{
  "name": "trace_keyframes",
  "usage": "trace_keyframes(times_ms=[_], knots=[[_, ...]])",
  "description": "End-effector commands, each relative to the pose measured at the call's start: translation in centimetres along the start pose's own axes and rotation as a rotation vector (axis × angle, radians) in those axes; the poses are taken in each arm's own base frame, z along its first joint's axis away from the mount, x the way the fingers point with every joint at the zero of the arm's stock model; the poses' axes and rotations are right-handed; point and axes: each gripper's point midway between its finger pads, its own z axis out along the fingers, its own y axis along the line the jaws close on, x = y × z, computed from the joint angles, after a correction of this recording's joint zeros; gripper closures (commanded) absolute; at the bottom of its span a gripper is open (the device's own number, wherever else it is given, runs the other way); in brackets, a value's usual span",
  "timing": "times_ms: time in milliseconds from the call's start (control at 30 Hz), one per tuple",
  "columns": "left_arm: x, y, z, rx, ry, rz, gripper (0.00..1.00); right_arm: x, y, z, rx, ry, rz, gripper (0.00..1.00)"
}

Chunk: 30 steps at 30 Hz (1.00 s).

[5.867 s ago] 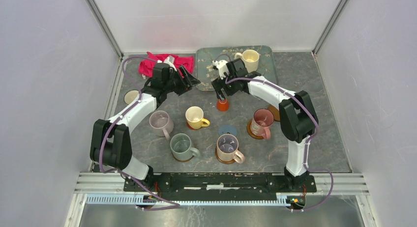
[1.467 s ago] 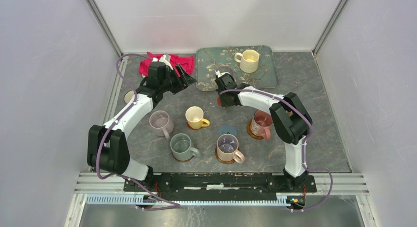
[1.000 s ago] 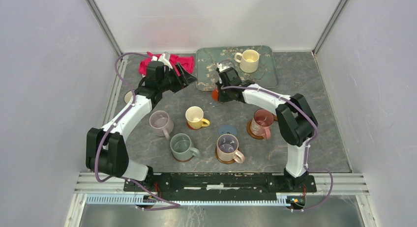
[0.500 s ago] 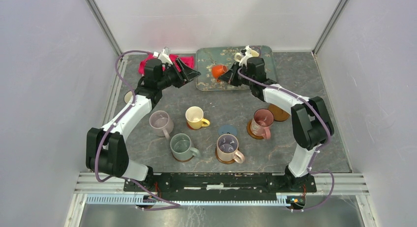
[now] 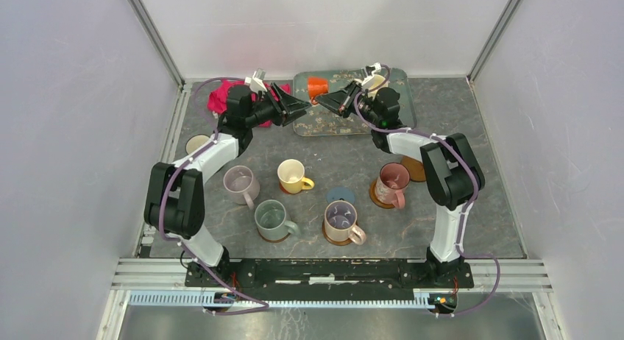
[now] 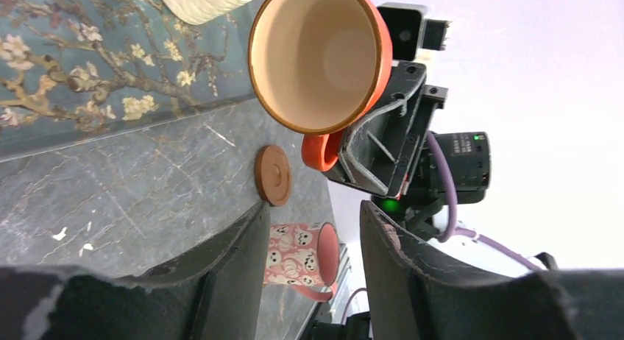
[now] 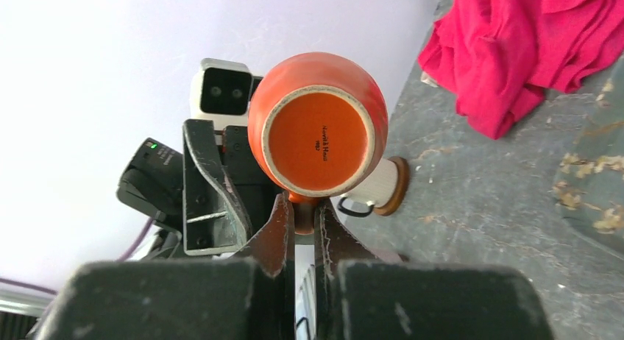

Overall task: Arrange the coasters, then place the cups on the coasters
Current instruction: Move the coaster to the center of the board.

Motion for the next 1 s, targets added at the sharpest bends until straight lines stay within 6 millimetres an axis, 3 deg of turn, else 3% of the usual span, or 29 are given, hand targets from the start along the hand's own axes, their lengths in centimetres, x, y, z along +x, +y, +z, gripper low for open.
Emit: trace_keyframes(times_ms=[0,467,967], knots=[[-1.9,-4.6,0.2,0.159,-0.018,-0.001,0.46,-1.3,5.7,-0.3,-0.232,-0.018,-0.019,1.0],[-2.8,-4.9,1.9,0.244,-0.018,-0.09,0.55,-1.0,6.2,-0.4,-0.281,-0.004,0.026,1.0],[-1.7,-4.9,3.0,0.264,0.009,-0.129,0.66,-1.1,5.9,-0.3,-0.278,-0.006,0.038,1.0]])
